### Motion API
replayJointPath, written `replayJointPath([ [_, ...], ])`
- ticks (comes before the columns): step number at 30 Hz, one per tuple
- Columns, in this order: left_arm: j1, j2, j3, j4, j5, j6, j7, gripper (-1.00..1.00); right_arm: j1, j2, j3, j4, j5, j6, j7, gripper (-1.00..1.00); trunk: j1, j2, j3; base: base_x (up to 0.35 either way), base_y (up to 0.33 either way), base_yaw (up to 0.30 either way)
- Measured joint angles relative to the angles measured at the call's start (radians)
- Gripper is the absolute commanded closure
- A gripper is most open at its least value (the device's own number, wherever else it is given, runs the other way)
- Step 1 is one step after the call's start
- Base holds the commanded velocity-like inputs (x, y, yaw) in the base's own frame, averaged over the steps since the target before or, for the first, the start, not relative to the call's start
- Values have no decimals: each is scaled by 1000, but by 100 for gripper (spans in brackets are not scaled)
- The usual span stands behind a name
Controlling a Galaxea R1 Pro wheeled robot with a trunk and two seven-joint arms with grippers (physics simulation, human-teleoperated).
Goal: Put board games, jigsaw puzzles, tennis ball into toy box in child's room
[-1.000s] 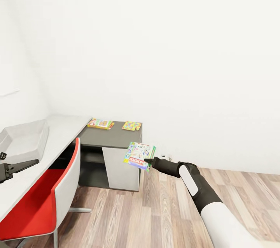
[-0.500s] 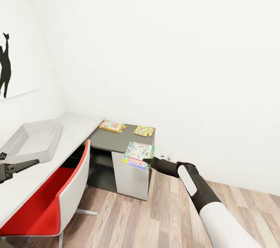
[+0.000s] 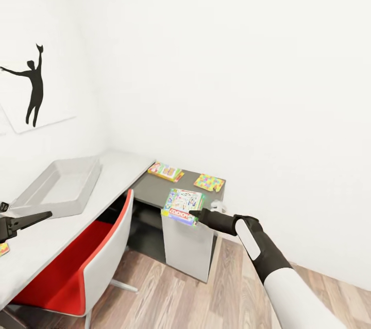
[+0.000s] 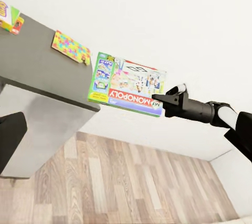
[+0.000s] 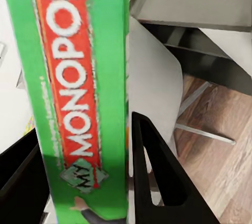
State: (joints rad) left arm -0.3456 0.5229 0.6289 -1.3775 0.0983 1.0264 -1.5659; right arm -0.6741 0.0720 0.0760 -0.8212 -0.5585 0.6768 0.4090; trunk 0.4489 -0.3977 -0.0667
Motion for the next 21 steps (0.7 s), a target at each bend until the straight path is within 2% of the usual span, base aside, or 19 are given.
replayJointPath([
  [9, 0, 0, 0, 0, 0, 0, 0, -100, 0, -1, 0, -2, 0, 0, 1, 100, 0, 0, 0, 283, 30, 293],
  [15, 0, -1, -1, 0, 0, 0, 0, -100, 10, -6, 3, -72, -4, 5, 1, 100, 0, 0, 0, 294, 78, 293],
  [21, 0, -2, 0, 0, 0, 0, 0, -100, 12, -12, 3, -93, -1, 7, 1, 100, 0, 0, 0, 285, 18, 293],
])
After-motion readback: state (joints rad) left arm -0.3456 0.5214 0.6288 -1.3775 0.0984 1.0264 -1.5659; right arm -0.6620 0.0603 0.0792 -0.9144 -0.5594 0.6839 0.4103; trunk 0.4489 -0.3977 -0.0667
